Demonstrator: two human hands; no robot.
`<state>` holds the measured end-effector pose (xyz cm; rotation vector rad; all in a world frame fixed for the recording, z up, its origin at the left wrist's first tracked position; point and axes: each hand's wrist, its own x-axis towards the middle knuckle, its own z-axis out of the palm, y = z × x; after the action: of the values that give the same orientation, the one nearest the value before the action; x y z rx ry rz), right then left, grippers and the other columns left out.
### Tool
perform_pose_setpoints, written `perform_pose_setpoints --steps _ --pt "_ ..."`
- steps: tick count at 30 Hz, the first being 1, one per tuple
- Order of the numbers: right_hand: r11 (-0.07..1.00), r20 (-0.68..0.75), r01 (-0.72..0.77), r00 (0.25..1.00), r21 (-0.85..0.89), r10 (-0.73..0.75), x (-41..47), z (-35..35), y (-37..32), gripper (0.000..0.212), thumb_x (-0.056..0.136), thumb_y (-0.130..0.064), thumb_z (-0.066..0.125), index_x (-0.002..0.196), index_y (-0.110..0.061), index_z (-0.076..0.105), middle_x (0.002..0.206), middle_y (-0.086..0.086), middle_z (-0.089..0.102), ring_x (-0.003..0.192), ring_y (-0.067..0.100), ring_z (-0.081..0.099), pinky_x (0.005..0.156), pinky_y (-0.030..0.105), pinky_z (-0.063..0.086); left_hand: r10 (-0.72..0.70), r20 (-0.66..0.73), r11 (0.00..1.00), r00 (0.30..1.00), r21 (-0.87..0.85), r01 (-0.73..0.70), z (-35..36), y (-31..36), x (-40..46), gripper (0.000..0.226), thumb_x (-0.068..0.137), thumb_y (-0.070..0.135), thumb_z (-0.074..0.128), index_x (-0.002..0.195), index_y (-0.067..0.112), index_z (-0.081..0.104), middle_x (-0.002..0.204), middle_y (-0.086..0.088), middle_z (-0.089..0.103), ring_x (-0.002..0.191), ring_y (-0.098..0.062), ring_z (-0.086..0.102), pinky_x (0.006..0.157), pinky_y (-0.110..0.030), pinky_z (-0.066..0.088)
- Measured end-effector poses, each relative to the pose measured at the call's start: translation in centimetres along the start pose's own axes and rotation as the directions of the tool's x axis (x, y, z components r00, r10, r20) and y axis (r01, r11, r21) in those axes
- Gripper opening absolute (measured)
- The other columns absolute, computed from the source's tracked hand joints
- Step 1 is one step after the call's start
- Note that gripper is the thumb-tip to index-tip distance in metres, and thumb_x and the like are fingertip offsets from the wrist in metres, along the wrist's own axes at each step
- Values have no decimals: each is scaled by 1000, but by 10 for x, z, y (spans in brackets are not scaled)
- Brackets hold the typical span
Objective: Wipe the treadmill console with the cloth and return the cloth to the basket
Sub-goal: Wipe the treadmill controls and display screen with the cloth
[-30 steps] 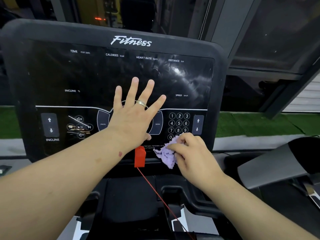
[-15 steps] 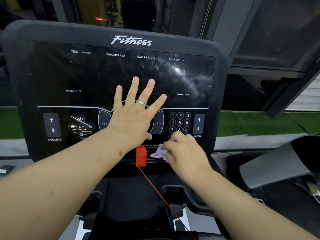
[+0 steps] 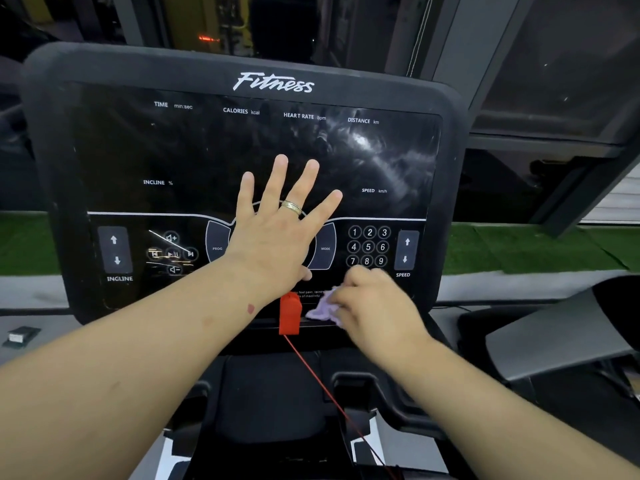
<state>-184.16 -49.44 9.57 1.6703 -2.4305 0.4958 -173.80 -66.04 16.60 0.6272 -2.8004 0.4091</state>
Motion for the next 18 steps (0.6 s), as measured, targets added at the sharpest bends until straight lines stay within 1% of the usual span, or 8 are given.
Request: perform_pose_setpoints --steps 3,5,6,8,10,13,16,18 --pt "992 63 -128 990 -21 129 -6 -18 33 15 85 -25 69 92 -34 79 89 -7 51 87 26 50 67 36 50 3 6 1000 1000 -10 -3 -1 0 0 134 72 61 83 156 41 -19 162 -5 -39 147 -42 -35 119 -69 -9" --pt "984 18 -162 986 -77 164 -8 -18 33 15 83 -20 70 88 -32 79 85 -7 48 81 24 47 62 36 49 -3 6 1000 1000 -10 3 0 0 1 134 72 60 83 157 41 -19 161 -6 -40 147 -43 -35 118 -70 -10" --pt "982 -3 -151 988 -112 152 -7 -15 24 13 82 -19 71 84 -29 77 83 -6 48 79 24 47 59 36 49 -4 10 1000 1000 -9 4 0 0 1 134 72 59 83 157 41 -19 161 -6 -40 147 -43 -36 118 -70 -9" --pt "992 -18 -103 995 -68 101 3 -4 -3 4 77 -20 73 77 -24 75 80 -4 48 75 27 50 53 35 46 -4 19 1000 1000 -7 4 0 1 2 133 73 59 83 157 41 -19 160 -6 -41 146 -44 -36 118 -70 -10" --pt "1000 -36 6 999 -21 -6 11 8 -30 9 70 -19 79 68 -22 71 77 -2 49 70 28 50 47 32 40 -10 13 1000 1000 1 10 0 3 2 132 74 62 81 156 41 -20 160 -6 -41 147 -44 -35 118 -70 -9" --pt "997 -57 77 996 23 -76 11 12 -29 6 75 -19 77 74 -23 73 80 -2 49 75 27 50 50 37 47 -10 16 1000 1000 9 10 -2 2 1 132 73 64 80 156 42 -20 161 -5 -40 147 -43 -35 118 -69 -10" --pt "1000 3 -21 1000 -22 21 -3 -10 17 10 80 -22 71 86 -27 78 81 -5 47 84 27 54 60 39 52 -7 13 1000 1000 -4 7 -2 0 0 133 73 62 82 156 42 -20 161 -5 -40 147 -42 -35 118 -69 -11" --pt "992 34 -121 992 -26 122 -12 -25 47 16 80 -19 70 87 -30 79 77 -9 41 86 25 52 64 38 51 -1 16 1000 1000 -9 1 -2 0 0 133 73 61 82 157 41 -19 161 -5 -40 147 -43 -35 118 -69 -10"
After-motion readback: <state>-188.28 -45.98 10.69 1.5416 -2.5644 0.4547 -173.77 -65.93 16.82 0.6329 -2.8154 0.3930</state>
